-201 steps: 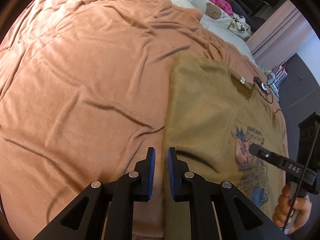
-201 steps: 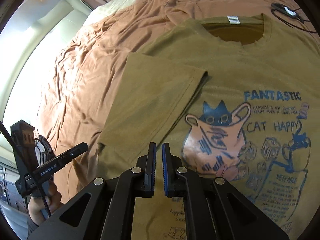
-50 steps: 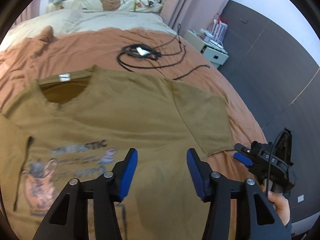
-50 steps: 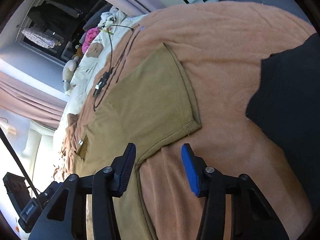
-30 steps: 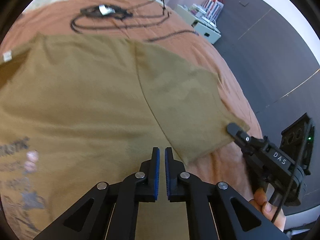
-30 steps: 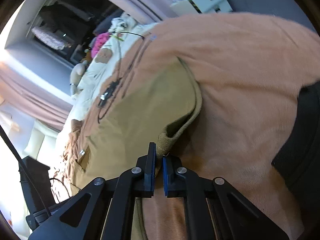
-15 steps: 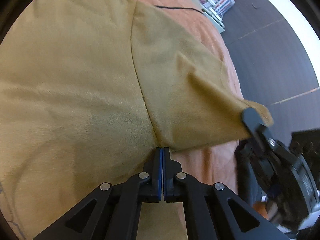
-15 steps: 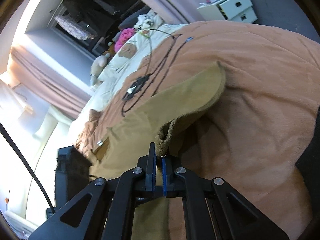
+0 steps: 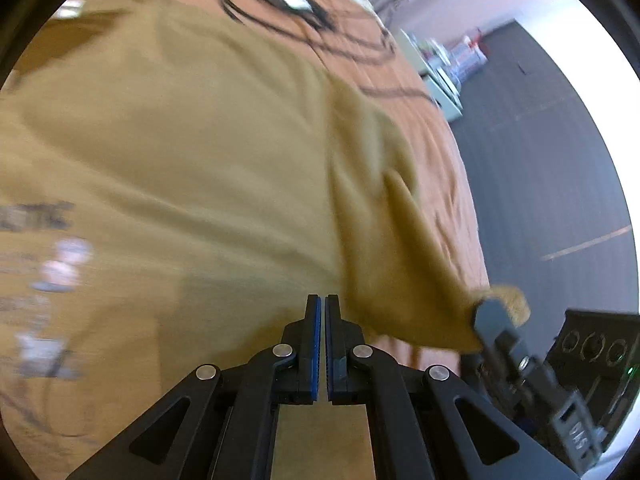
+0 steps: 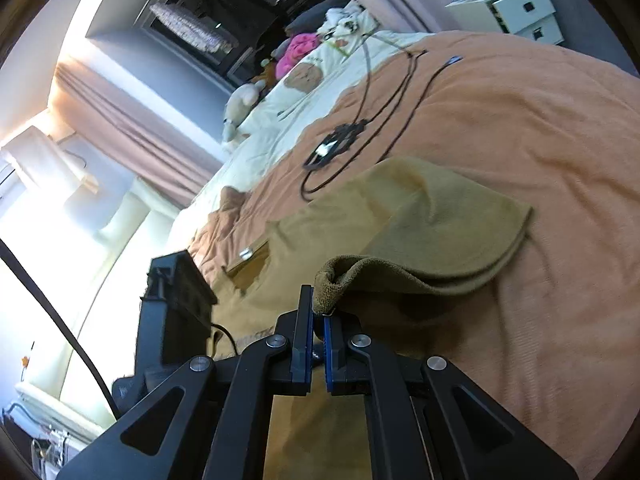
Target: Fold small clothes
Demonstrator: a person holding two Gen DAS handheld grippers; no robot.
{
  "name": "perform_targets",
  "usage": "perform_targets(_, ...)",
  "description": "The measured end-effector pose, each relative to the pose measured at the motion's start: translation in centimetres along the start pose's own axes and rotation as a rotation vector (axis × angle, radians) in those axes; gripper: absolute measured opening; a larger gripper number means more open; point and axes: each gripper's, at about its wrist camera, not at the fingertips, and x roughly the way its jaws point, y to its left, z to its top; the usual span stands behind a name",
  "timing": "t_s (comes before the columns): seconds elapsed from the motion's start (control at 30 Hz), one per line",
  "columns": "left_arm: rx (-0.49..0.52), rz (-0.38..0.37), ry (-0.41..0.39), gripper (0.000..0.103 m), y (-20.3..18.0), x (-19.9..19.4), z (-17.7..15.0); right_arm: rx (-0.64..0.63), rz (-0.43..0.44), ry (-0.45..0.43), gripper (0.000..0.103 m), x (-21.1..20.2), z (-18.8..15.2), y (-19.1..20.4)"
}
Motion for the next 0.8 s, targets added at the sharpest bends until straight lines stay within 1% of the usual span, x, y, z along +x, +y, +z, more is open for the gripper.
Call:
perform_targets(0.07,-0.007,0.015,-0.016,0.000,0.6,-1.5,0.2,-0.017,-0.002,0.019,0.001,0.3,-0.2,0.2)
perform_targets(0.17,-0.015,0.046,-0.040,0.000,1.6,-3.2,0.3,-0.029,-0.035,0.077,0.002,1.5,-0.2,0.1)
perform_targets(0.23,-0.014,0.055,-0.054,0.000,1.9,-4.0,0.1,-0.020,-0.063,0.133,0.002,2.7,-0.3,-0.6)
perform_targets(0.3,-0.010,0.067,-0.057,0.000,1.9,-4.2,-0.1,0.007,-0.089,0.182,0.007,3.5,-0.3,-1.7)
perform_targets(0.33,-0.008,0.070,-0.057,0.000,1.9,-4.6,-0.1,0.019,-0.095,0.190,0.022,3.5,-0.3,-2.2)
perform_targets(0.37,-0.005,0.074,-0.056,0.000,1.9,-4.8,0.1,0.029,-0.093,0.186,0.049,3.3,-0.2,-2.5)
perform_targets(0.43,0.003,0.079,-0.056,0.000,1.8,-5.0,-0.1,0.047,-0.097,0.147,0.080,2.2,0.2,-3.5)
perform_targets(0.57,0.015,0.086,-0.053,0.000,1.7,-4.9,-0.2,0.105,-0.079,0.116,0.080,0.6,1.0,-5.3)
perform_targets(0.67,0.024,0.090,-0.052,0.000,2.0,-4.8,-0.3,0.171,-0.122,0.083,0.080,0.3,1.8,-7.7)
perform_targets(0.7,0.025,0.089,-0.050,0.000,2.0,-4.7,-0.2,0.201,-0.114,0.074,0.080,0.4,2.3,-8.7)
perform_targets(0.73,0.026,0.091,-0.047,0.000,2.2,-4.6,-0.2,0.224,-0.111,0.069,0.079,0.6,2.6,-9.3)
perform_targets(0.77,0.029,0.094,-0.043,0.000,2.3,-4.5,-0.2,0.252,-0.117,0.065,0.073,0.7,2.9,-10.0)
perform_targets(0.8,0.030,0.096,-0.040,0.000,2.5,-4.4,-0.1,0.288,-0.126,0.067,0.070,1.1,3.2,-10.9)
